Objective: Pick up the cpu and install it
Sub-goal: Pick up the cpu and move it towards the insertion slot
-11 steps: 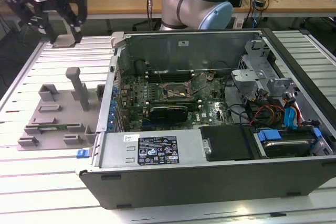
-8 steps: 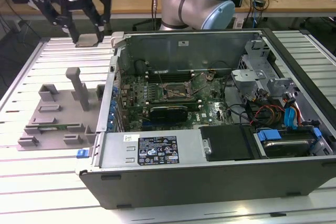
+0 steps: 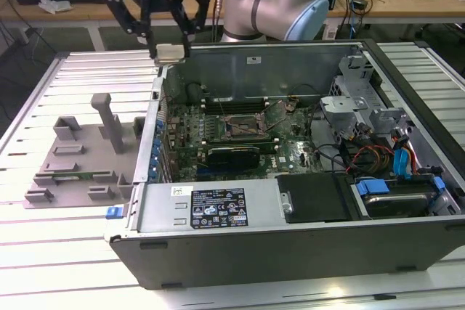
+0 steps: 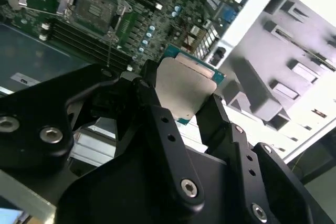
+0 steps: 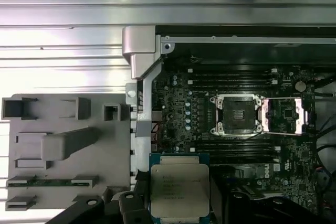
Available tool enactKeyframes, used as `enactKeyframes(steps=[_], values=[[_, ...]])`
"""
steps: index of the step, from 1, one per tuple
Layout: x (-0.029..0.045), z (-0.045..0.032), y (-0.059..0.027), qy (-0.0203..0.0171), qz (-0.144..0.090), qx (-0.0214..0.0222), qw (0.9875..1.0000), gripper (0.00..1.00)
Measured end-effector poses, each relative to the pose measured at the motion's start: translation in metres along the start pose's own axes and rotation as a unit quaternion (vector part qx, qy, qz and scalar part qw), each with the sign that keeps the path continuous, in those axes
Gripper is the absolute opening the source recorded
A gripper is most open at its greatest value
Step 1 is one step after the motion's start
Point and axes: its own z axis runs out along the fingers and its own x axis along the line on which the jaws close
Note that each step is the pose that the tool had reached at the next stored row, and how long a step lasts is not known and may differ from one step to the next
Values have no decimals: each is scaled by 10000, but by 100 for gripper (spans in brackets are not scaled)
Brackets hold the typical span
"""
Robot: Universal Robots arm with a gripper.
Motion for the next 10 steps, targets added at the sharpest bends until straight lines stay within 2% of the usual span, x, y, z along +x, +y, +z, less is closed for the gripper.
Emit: enactKeyframes(steps=[3, 5, 9, 10], values=[[-90, 3, 2, 0, 1, 0, 10000, 55], [-186, 5, 4, 0, 1, 0, 10000, 55], [-326, 13, 6, 0, 0, 0, 10000, 55], [-392, 27, 6, 0, 1, 0, 10000, 55]])
